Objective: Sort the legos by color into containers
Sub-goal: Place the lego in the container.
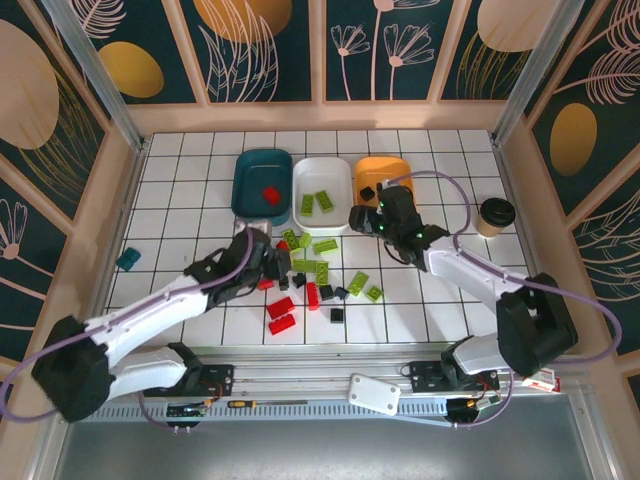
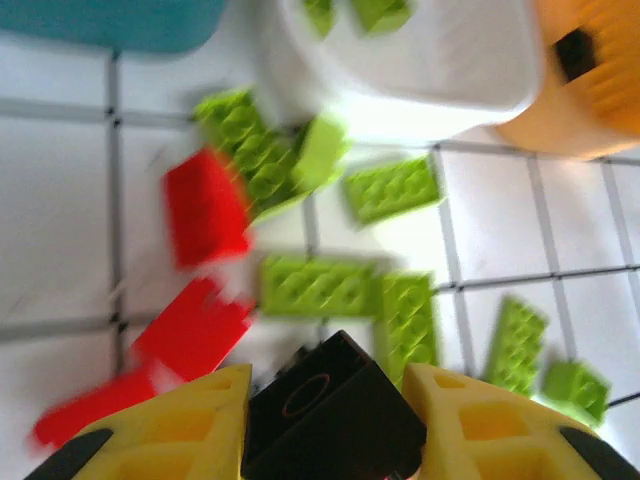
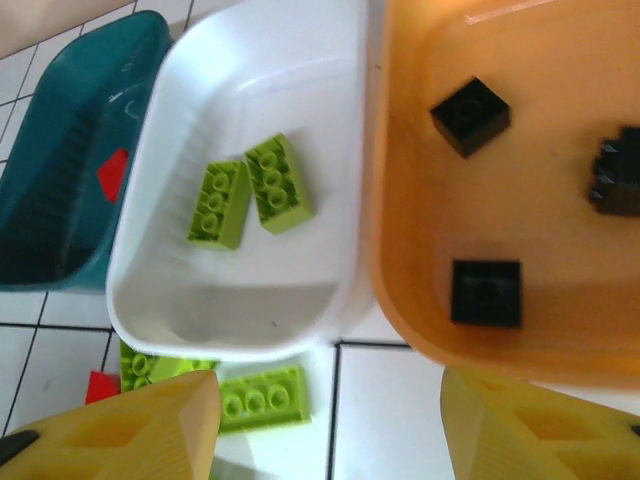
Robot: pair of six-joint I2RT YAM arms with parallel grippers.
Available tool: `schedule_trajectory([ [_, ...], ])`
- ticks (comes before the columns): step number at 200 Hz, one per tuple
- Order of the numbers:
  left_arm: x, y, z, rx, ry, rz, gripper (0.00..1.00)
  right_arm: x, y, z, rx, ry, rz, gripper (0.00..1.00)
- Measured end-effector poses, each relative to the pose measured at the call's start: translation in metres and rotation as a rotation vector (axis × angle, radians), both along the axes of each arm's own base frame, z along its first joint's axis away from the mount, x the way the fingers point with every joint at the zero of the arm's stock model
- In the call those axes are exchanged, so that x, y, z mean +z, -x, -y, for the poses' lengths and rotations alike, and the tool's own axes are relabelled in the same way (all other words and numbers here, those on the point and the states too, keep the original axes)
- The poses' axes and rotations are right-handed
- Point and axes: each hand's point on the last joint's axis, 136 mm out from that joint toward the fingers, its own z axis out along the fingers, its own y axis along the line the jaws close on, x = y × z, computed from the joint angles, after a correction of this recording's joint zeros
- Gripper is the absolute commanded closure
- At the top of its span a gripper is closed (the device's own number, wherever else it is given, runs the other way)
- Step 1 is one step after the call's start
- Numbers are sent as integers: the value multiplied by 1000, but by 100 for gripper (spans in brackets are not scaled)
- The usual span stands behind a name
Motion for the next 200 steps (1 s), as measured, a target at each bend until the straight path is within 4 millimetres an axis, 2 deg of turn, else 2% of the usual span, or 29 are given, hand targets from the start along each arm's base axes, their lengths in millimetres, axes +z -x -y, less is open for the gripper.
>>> schedule_trajectory([
  [28, 20, -64, 67, -67, 27, 54, 81, -5, 17, 32, -81, -4, 3, 40],
  [58, 34, -124, 129, -124, 53, 109, 81, -8, 33, 48, -120, -12, 6, 40],
  [79, 36, -159, 165, -158, 67, 138, 80, -16, 44, 55, -131, -12, -9, 40],
  [99, 27, -187, 195, -182, 73, 146, 80, -27, 53, 60, -135, -10, -35, 39],
  [119, 9, -206, 214, -193, 57, 130, 76, -41, 62, 61, -127, -7, -76, 40],
  [156, -23, -218, 227, -205, 24, 78, 42, -67, 85, 54, -68, 5, -159, 39],
  [173, -23, -216, 229, -211, 31, 59, 31, -71, 95, 43, -22, 13, -179, 39],
  [200, -2, -212, 234, -229, 74, 72, 16, -81, 112, 27, 50, 38, -220, 37],
])
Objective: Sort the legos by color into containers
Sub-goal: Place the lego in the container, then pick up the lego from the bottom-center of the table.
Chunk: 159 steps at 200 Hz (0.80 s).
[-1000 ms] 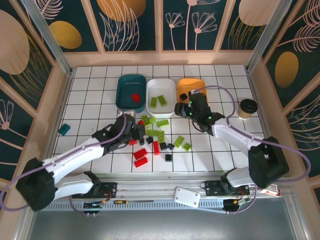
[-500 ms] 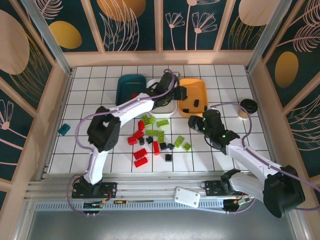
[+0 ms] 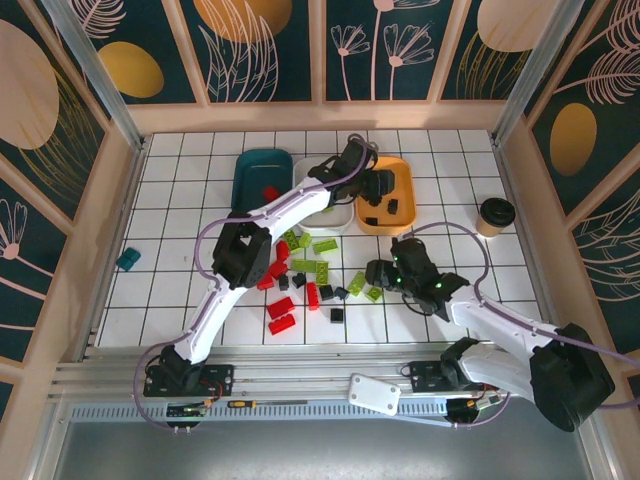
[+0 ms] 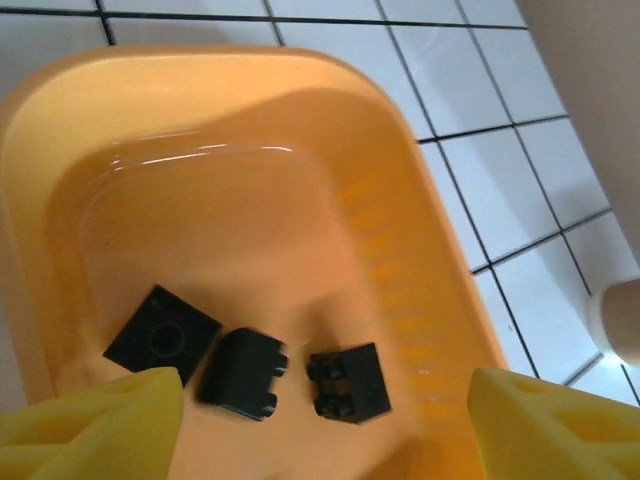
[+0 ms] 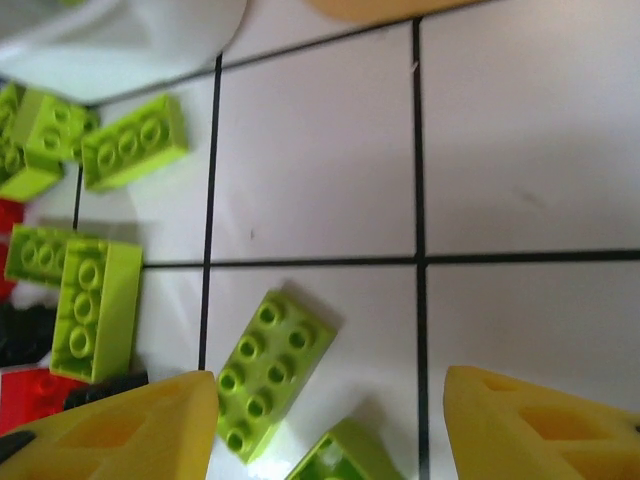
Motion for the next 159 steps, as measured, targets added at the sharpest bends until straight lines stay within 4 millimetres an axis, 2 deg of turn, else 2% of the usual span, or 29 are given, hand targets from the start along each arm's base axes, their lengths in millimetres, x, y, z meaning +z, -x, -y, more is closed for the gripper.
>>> schedule_trajectory([
  [11, 13, 8, -2, -8, 17, 6, 11, -7, 8, -3, 24, 21, -29, 37],
  [15, 20, 13, -4, -17, 22, 12, 3, -10, 11, -4, 30, 27, -40, 36],
  [18, 24, 16, -6, -16, 30, 11, 2, -11, 13, -5, 36, 33, -45, 36],
  [32, 52, 37, -14, -31, 61, 34, 1, -18, 21, -7, 45, 54, -73, 36],
  [63, 131, 98, -47, -62, 185, 152, 1, -26, 31, -11, 43, 75, -103, 36],
  [75, 150, 123, -65, -65, 231, 194, 1, -29, 32, -13, 42, 78, -109, 36],
  [83, 156, 135, -78, -58, 252, 215, 1, -32, 32, -14, 41, 84, -115, 36],
  [96, 154, 151, -100, -33, 262, 227, 1, -38, 33, -13, 38, 101, -131, 37],
  [104, 146, 158, -112, -16, 256, 227, 1, -42, 34, -12, 36, 113, -140, 38],
  [142, 68, 191, -174, 94, 115, 148, 1, -47, 33, -9, 21, 138, -145, 45],
  [159, 49, 203, -198, 137, 70, 135, 1, -48, 32, -8, 15, 146, -144, 48],
])
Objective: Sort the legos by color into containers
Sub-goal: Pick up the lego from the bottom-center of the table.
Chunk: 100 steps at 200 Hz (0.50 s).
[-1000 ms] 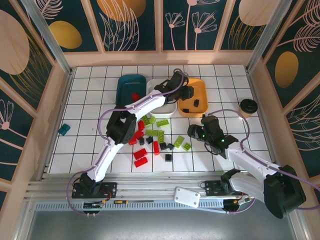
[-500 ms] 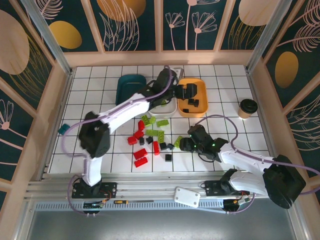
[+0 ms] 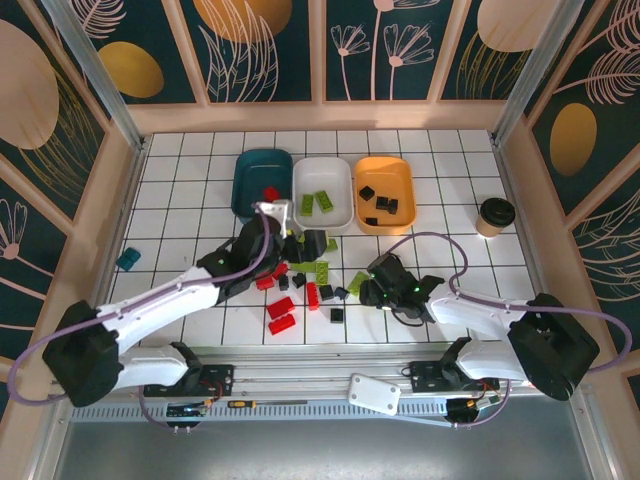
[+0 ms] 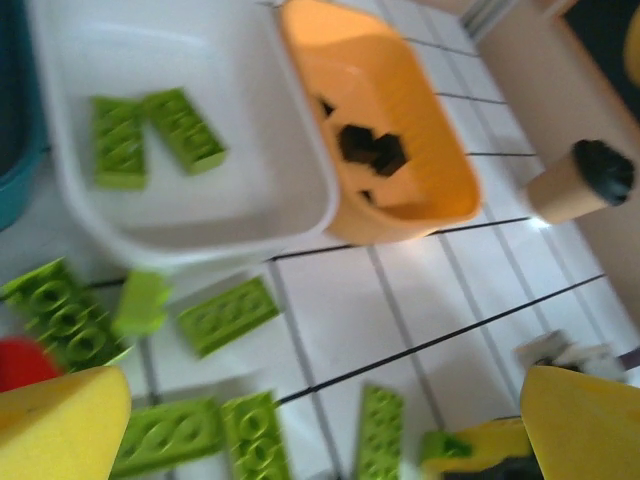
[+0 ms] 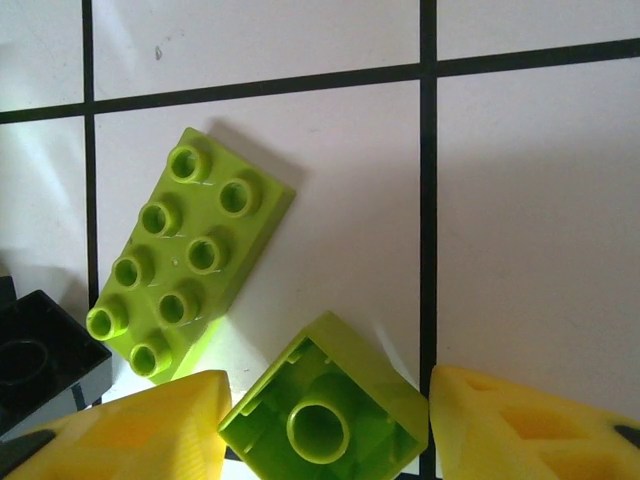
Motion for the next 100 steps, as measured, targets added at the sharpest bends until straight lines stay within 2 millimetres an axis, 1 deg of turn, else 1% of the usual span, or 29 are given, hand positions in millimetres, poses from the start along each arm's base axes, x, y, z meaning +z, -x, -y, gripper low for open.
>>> schedule_trajectory([
  [16, -3, 10, -20, 42, -5, 11, 1, -1, -1, 0, -2, 7, 2, 51],
  [46, 1, 20, -47, 113, 6, 49, 1, 2, -8, -4, 10, 10, 24, 64],
  [70, -9, 26, -67, 167, -21, 46, 1, 6, -11, -7, 20, 12, 36, 68],
  [88, -20, 32, -83, 207, -50, 32, 1, 16, -17, -12, 38, 12, 53, 70],
  [100, -27, 36, -92, 232, -65, 23, 1, 30, -24, -19, 56, 2, 80, 70],
])
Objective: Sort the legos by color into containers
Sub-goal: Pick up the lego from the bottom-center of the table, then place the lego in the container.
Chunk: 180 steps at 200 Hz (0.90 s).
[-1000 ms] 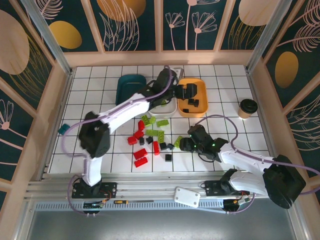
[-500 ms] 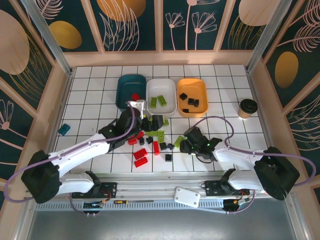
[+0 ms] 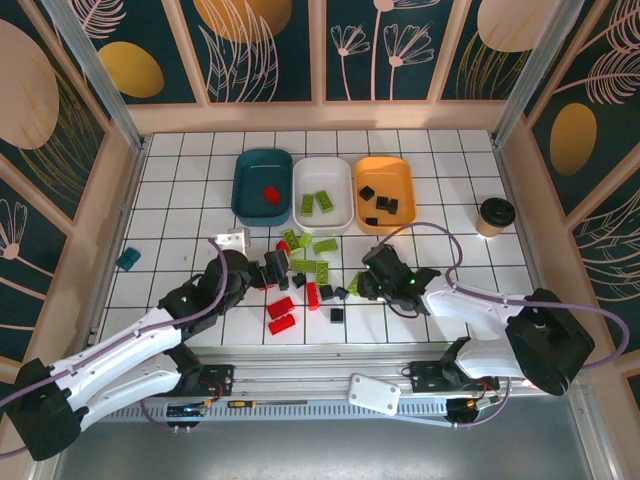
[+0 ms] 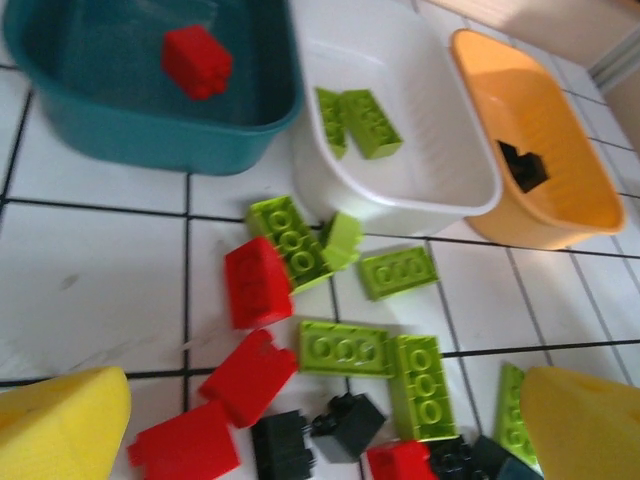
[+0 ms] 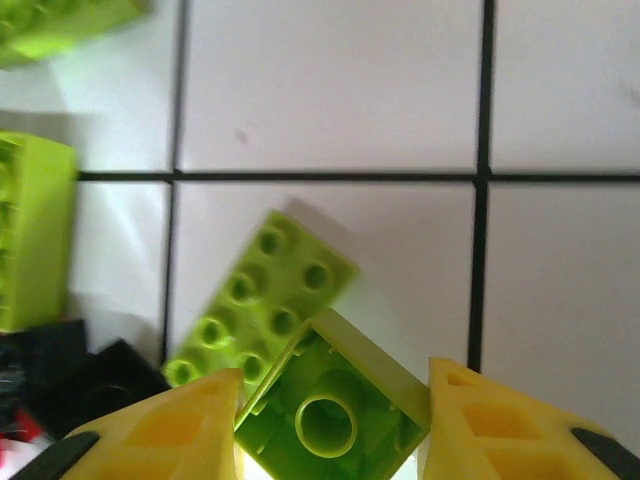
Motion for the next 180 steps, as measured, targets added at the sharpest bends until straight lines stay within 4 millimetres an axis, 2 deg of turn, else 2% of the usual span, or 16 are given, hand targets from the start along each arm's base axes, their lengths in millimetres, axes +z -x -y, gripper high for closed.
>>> schedule_trajectory([
  [21, -10, 6, -12, 31, -11, -16, 1, 41, -26, -23, 37, -51, 81, 70],
  [42, -20, 12, -20, 52, -19, -40, 1, 82, -70, -54, 61, -101, 173, 70],
  [57, -25, 14, -23, 59, -23, -59, 1, 96, -103, -73, 70, -122, 216, 70],
  [71, -28, 16, -24, 63, -21, -70, 2, 97, -131, -86, 75, -124, 229, 70],
  [92, -32, 20, -24, 59, -9, -86, 4, 85, -172, -104, 78, -108, 227, 69],
  [112, -38, 24, -24, 52, -12, -112, 5, 70, -201, -116, 82, -90, 218, 65],
  [121, -42, 25, -25, 51, -21, -124, 6, 63, -211, -119, 81, -80, 212, 60],
  [132, -46, 27, -25, 46, -28, -141, 5, 57, -220, -122, 76, -74, 205, 46],
  [142, -51, 28, -24, 42, -40, -158, 8, 53, -226, -123, 79, -63, 200, 40],
  [163, -64, 30, -23, 29, -75, -200, 25, 47, -229, -123, 84, -50, 189, 36],
  [180, -77, 31, -20, 16, -105, -240, 28, 47, -228, -124, 85, -51, 186, 36],
])
